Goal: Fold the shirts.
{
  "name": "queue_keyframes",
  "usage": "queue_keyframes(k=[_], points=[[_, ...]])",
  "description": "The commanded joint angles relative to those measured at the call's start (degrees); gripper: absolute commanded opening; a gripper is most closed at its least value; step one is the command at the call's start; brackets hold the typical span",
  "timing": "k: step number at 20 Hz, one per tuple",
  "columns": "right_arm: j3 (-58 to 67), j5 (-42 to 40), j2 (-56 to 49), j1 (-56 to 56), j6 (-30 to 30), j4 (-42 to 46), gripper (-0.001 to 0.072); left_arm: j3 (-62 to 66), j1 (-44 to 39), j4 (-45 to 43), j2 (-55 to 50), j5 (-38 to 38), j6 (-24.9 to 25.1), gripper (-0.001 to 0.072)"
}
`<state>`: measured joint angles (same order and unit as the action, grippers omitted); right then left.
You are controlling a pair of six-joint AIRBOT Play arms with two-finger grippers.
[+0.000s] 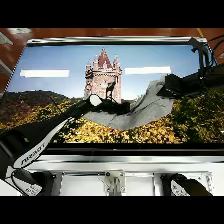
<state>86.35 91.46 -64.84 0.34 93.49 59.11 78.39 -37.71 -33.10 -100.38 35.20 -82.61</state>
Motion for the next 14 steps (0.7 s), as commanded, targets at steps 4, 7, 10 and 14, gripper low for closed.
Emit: queue_keyframes(k=[4,7,10,14], points=[[0.0,-23.47,-0.04,8.04,0.24,-2.71,0.0049,0.42,17.16,-7.8,16.92,6.47,5.9,0.0028],[0.0,-36.33,-5.86,18.58,-0.42,-3.1,0.0049,0.42,31.58,-10.03,29.92,8.07,5.88,0.0028],[0.02,-45.88,-16.22,28.28,-0.76,-3.34,0.005,0.42,45.9,-10.03,41.35,10.93,5.86,0.0028],[0.02,-57.55,-30.08,36.81,-0.72,-6.93,0.0062,0.42,60.22,-10.01,51.32,21.59,5.05,0.0028]])
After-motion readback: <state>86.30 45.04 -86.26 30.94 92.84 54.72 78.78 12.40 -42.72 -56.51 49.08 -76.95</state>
